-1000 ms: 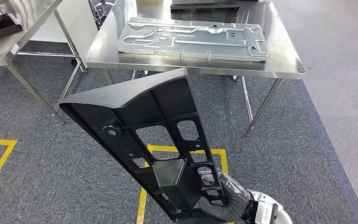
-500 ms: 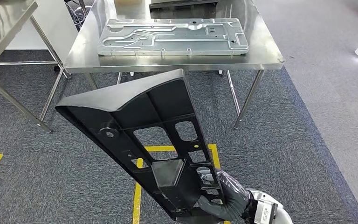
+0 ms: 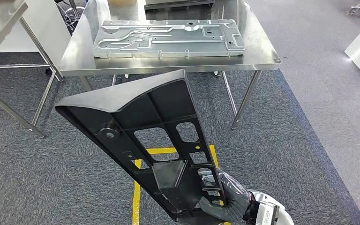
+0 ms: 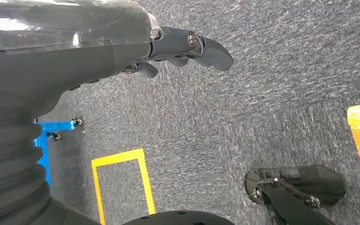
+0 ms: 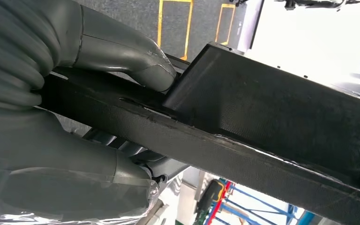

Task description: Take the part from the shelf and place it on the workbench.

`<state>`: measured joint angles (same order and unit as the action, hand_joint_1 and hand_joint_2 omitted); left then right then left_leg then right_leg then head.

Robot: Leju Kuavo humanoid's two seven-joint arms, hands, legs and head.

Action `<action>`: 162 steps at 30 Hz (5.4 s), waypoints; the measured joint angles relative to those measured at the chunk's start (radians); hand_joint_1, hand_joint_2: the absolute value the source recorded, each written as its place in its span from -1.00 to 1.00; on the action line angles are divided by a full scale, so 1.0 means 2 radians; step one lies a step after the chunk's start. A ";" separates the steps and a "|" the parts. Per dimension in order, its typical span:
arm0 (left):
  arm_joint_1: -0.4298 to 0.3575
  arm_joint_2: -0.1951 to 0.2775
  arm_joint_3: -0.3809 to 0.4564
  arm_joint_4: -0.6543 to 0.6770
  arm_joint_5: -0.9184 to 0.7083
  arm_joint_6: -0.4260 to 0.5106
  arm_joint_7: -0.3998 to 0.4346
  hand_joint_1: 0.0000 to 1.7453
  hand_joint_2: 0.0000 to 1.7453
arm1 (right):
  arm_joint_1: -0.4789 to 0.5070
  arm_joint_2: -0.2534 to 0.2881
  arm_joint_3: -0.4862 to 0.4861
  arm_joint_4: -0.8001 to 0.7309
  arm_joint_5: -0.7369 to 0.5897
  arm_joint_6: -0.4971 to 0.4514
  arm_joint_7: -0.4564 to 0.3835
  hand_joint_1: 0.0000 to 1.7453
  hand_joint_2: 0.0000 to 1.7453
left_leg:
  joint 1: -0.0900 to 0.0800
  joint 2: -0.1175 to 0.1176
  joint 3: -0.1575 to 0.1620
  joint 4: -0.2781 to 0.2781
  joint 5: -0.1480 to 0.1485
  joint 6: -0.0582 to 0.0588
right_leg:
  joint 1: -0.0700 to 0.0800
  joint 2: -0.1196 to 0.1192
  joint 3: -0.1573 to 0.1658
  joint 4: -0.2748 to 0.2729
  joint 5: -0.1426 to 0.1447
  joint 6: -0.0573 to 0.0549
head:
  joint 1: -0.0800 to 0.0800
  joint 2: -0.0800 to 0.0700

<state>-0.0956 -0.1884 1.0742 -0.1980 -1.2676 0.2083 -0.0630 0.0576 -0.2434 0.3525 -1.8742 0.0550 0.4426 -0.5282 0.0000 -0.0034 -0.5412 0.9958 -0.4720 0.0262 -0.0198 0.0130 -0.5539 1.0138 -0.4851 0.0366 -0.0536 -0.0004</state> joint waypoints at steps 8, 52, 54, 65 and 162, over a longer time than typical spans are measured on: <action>0.000 -0.001 0.000 0.000 -0.001 0.000 -0.001 -1.00 1.00 | 0.005 0.003 -0.002 -0.003 0.001 0.000 0.000 1.00 1.00 | -0.001 0.001 0.015 -0.002 -0.010 0.006 | -0.001 -0.005 -0.063 0.091 -0.005 0.002 | 0.000 0.000; -0.001 0.000 0.001 0.000 -0.004 -0.005 0.001 -1.00 1.00 | 0.020 -0.001 -0.010 -0.020 0.009 0.000 -0.003 1.00 1.00 | 0.000 -0.001 -0.056 0.152 -0.081 -0.024 | 0.004 -0.006 -0.001 -0.001 0.005 -0.028 | 0.000 0.000; 0.000 0.000 0.001 0.000 -0.004 -0.005 0.002 -1.00 1.00 | 0.020 -0.001 -0.010 -0.020 0.009 0.000 -0.003 1.00 1.00 | 0.000 -0.001 -0.051 0.107 -0.045 -0.022 | 0.005 -0.004 0.010 -0.001 -0.002 -0.027 | 0.000 0.000; 0.000 0.001 0.001 0.000 -0.003 -0.005 0.006 -1.00 1.00 | 0.021 0.000 -0.009 -0.018 0.009 0.000 -0.007 1.00 1.00 | -0.003 -0.002 -0.001 0.003 0.006 0.009 | 0.002 -0.004 -0.024 0.098 -0.060 -0.005 | 0.000 0.000; -0.008 0.001 0.012 0.000 -0.001 -0.055 -0.041 -1.00 1.00 | -0.432 0.022 -0.068 0.195 -0.077 -0.012 0.165 1.00 1.00 | -0.003 -0.003 -0.027 0.011 0.018 0.006 | 0.000 -0.007 -0.092 0.141 -0.031 -0.003 | 0.001 0.000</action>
<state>-0.1107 -0.1865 1.0975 -0.1984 -1.2695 0.0987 -0.1442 -0.8069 -0.1997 0.2165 -1.4850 -0.0996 0.4190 -0.1978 -0.0057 -0.0097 -0.5948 1.0170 -0.4351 0.0387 -0.0200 -0.0001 -0.7380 1.2961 -0.5466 0.0314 -0.0515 -0.0004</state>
